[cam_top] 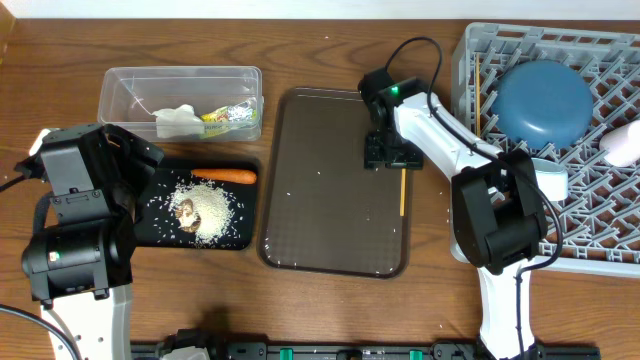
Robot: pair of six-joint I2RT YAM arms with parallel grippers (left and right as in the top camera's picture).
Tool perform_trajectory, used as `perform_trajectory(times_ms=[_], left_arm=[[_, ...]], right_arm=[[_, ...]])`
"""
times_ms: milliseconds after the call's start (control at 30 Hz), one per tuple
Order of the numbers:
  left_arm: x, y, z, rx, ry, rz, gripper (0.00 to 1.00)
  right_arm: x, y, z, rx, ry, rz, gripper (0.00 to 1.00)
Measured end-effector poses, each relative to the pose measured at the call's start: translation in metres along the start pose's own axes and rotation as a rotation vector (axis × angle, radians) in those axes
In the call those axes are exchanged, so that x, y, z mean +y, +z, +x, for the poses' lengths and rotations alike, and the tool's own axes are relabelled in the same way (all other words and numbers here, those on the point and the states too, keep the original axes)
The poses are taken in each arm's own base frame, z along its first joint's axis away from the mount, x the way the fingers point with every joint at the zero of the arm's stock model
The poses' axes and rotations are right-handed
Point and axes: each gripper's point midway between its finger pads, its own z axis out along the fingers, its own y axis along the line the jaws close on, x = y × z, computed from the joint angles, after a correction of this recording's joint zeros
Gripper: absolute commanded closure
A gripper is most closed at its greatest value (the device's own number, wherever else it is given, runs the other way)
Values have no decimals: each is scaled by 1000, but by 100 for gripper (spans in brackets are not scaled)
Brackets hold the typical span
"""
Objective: Sort waste into correct bins and load items into the dishwasher rack
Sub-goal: 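Return the right gripper to the brown tray and grasp the second chopstick, then carry the second chopstick right and release it into the rack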
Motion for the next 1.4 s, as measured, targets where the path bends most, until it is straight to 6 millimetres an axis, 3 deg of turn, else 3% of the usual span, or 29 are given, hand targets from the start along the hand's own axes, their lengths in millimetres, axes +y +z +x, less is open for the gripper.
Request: perform_trajectory(times_ms=[800, 900, 1067, 1133, 1400], left_arm=[[0, 0, 0, 0, 0, 0, 2], [0, 0, 0, 0, 0, 0, 2], [0, 0, 0, 0, 0, 0, 2], [0, 0, 0, 0, 0, 0, 2], [0, 0, 0, 0, 0, 0, 2]], right_arm=[[11, 11, 2, -11, 6, -77, 33], [12, 12, 2, -14, 7, -83, 47], [11, 12, 0, -35, 32, -82, 93], [11, 12, 0, -41, 39, -86, 99], [13, 11, -2, -54, 38, -103, 99]])
